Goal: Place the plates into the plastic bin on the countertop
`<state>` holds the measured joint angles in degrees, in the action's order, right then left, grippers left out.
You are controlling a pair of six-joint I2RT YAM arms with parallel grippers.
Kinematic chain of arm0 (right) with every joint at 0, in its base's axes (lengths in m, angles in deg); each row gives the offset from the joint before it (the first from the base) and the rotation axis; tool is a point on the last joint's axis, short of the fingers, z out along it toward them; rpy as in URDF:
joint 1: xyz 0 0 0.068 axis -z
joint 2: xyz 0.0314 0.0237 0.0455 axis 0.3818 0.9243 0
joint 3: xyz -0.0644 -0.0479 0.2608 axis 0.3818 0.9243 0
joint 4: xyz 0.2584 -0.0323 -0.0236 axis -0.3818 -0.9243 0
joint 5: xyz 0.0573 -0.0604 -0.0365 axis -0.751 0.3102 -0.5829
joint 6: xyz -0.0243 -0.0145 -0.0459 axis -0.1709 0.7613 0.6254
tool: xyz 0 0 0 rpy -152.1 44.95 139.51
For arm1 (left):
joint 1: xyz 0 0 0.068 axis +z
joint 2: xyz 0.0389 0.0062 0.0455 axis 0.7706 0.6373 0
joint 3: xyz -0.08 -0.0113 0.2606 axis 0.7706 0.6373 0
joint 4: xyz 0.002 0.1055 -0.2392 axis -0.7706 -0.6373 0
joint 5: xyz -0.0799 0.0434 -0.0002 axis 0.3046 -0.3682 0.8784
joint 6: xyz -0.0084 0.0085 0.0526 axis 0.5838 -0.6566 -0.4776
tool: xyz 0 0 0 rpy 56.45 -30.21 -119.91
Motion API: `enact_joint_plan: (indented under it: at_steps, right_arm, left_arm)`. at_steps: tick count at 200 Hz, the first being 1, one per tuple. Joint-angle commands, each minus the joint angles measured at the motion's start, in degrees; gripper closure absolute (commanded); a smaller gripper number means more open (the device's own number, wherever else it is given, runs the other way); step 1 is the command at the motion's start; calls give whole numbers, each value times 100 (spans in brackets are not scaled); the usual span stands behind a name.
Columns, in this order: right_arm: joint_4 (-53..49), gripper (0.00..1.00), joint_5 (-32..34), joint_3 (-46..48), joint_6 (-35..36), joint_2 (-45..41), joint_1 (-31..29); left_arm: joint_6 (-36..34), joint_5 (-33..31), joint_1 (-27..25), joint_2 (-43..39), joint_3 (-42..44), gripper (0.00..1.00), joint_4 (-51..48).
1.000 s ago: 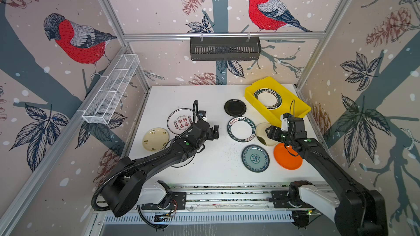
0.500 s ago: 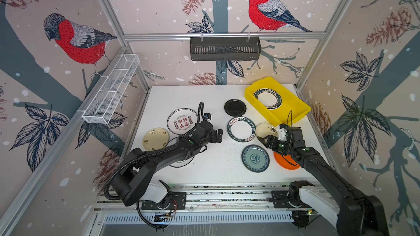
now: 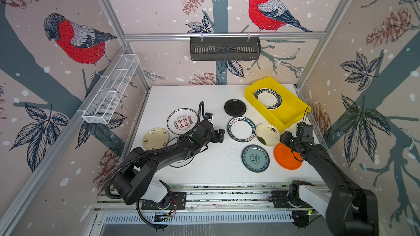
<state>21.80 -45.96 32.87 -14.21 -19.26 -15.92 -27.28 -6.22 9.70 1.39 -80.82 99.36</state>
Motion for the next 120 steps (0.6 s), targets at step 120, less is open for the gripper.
enact_joint_plan:
  at_steps: [120]
  right_arm:
    - [855,58,-1141,-115,570,884,455]
  left_arm:
    - [-105,-41,-7,-195,77,2,294]
